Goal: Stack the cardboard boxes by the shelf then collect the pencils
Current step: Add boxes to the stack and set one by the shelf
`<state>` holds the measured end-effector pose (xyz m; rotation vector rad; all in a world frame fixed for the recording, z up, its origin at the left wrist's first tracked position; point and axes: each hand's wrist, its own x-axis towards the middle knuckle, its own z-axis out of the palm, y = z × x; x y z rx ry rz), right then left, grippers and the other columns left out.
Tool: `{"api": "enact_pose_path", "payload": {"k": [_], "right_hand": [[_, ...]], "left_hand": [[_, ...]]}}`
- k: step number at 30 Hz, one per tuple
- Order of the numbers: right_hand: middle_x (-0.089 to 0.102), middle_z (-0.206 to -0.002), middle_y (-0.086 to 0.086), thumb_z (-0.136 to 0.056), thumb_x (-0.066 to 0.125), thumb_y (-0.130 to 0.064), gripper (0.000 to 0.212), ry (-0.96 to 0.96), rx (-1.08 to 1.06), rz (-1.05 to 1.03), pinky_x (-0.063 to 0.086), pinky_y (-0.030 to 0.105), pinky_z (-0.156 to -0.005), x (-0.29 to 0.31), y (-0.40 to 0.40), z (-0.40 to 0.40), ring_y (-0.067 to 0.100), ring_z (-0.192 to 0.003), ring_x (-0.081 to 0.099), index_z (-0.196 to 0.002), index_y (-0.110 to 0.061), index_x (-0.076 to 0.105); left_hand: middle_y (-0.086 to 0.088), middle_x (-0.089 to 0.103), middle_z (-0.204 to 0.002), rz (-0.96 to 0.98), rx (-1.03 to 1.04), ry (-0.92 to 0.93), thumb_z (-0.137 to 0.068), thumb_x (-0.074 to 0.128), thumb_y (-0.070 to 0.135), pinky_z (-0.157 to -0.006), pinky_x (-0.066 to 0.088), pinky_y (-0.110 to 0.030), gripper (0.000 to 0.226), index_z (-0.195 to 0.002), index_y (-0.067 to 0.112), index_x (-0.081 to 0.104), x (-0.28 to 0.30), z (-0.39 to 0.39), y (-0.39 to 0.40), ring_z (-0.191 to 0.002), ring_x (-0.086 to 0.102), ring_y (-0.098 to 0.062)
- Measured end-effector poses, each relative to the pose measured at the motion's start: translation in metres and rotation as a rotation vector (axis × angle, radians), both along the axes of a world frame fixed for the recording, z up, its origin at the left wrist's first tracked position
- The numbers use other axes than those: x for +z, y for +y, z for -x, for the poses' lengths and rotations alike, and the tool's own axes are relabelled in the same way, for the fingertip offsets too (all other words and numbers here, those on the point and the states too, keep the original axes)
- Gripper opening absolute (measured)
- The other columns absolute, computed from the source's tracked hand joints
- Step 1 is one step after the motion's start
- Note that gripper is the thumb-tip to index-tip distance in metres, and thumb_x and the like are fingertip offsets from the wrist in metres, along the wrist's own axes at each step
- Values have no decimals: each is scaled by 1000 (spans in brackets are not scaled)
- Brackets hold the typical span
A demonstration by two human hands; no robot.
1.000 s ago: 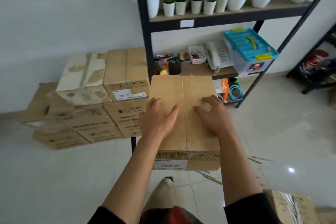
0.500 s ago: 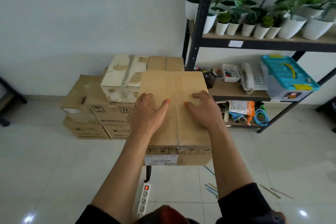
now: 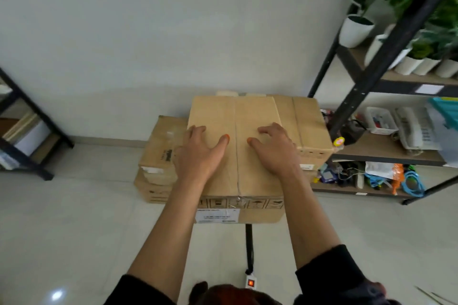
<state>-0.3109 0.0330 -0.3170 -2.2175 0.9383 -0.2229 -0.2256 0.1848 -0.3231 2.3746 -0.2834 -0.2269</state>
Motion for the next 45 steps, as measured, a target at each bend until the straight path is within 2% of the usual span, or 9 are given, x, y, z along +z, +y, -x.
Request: {"api": "enact_pose_path", "payload": {"k": [6, 9, 13, 18, 26, 32, 35, 40, 45], "right_hand": [[23, -158, -12, -86, 60, -53, 53, 24, 62, -34, 29, 48, -111, -6, 45, -80, 30, -139, 35, -135, -37, 50], [23, -159, -9, -84, 59, -57, 58, 38, 95, -37, 28, 50, -113, -17, 57, -117, 31, -140, 33, -137, -36, 49], [22, -159, -7, -82, 60, -59, 61, 51, 132, -75, 29, 47, -112, -35, 69, -168, 29, -139, 34, -137, -36, 48], [23, -158, -6, -81, 60, -62, 65, 84, 208, -99, 30, 49, -111, -56, 75, -233, 29, -139, 36, -138, -36, 45], [-1, -162, 9, -79, 63, -64, 85, 207, 122, -144, 27, 55, -112, -84, 63, -312, 46, -141, 24, -150, -35, 26], [20, -151, 12, -77, 69, -61, 86, 204, 34, -256, 38, 51, -109, -108, 30, -327, 41, -130, 41, -148, -30, 31], [23, -149, 9, -76, 69, -61, 81, 215, -5, -273, 40, 50, -108, -117, 16, -332, 37, -128, 44, -144, -30, 39], [29, -153, 4, -81, 59, -64, 71, 290, -50, -195, 28, 55, -107, -125, 5, -343, 37, -135, 33, -143, -36, 40], [28, -157, -3, -81, 58, -65, 72, 350, -37, -193, 21, 55, -109, -135, -6, -348, 37, -141, 23, -145, -40, 35]], "left_hand": [[-3, 29, -157, -9, 136, 1, -83, 51, 68, -112, 29, -50, 79, -147, 25, 35, 6, -77, 47, -138, 35, -34], [-6, 36, -152, -35, 177, 19, -83, 51, 68, -111, 30, -50, 78, -146, 24, 37, 5, -111, 57, -135, 39, -35], [-4, 45, -145, -71, 200, 17, -82, 51, 67, -108, 34, -50, 71, -139, 24, 48, -2, -161, 71, -129, 45, -35], [-3, 44, -145, -109, 239, 9, -83, 51, 68, -107, 34, -50, 73, -139, 22, 46, -18, -222, 82, -128, 46, -35], [5, 45, -143, -46, 232, 42, -84, 55, 61, -106, 35, -50, 58, -128, 24, 53, -59, -305, 63, -126, 47, -28], [8, 38, -148, 4, 137, 175, -83, 60, 58, -108, 33, -51, 52, -126, 28, 53, -97, -337, 33, -131, 43, -25], [7, 43, -143, 38, 104, 214, -84, 62, 56, -102, 36, -41, 51, -125, 26, 54, -112, -346, 20, -127, 46, -22], [5, 45, -139, 32, 73, 284, -85, 61, 53, -88, 32, -35, 50, -125, 24, 55, -122, -360, 4, -124, 48, -22], [1, 47, -135, 145, 56, 347, -74, 62, 58, -101, 41, -39, 59, -119, 21, 58, -138, -375, -1, -122, 50, -21]]}}
